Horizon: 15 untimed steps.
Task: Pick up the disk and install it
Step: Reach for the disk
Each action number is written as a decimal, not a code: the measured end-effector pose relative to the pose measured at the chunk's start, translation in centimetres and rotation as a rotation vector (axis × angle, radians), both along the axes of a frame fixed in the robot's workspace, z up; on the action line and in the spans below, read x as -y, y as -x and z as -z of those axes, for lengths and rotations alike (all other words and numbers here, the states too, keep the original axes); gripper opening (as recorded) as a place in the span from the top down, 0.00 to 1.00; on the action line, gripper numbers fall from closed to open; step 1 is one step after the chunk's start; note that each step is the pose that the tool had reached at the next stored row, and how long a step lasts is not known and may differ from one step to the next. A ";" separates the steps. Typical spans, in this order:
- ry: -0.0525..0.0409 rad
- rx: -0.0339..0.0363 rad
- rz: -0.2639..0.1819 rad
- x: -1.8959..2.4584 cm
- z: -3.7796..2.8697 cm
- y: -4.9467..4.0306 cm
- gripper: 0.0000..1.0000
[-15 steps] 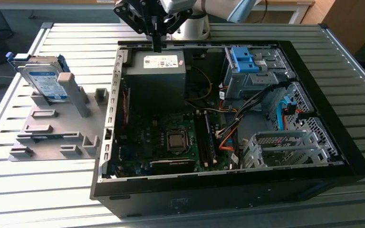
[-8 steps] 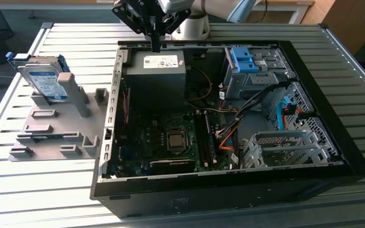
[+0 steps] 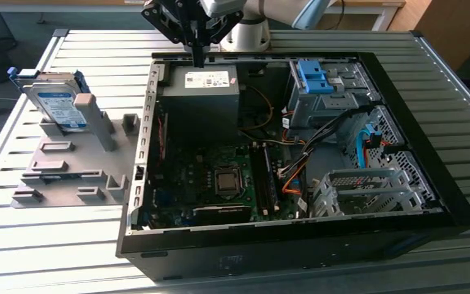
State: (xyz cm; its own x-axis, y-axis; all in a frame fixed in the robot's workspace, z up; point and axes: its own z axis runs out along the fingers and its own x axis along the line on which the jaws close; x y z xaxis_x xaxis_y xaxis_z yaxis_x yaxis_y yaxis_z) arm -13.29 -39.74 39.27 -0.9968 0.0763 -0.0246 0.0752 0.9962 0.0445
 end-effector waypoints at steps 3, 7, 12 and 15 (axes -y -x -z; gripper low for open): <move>0.0001 -0.0001 0.000 -0.05 -0.01 0.03 0.89; 0.0002 -0.0002 0.000 -0.18 -0.01 0.09 0.89; 0.0002 -0.0001 0.000 -0.25 -0.01 0.15 0.89; 0.0002 -0.0002 0.000 -0.31 -0.01 0.17 0.89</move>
State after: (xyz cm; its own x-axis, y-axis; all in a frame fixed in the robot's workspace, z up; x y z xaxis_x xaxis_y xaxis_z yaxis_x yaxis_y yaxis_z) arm -13.47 -39.43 39.28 -0.9968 0.0763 -0.0244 0.0752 0.9962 0.0443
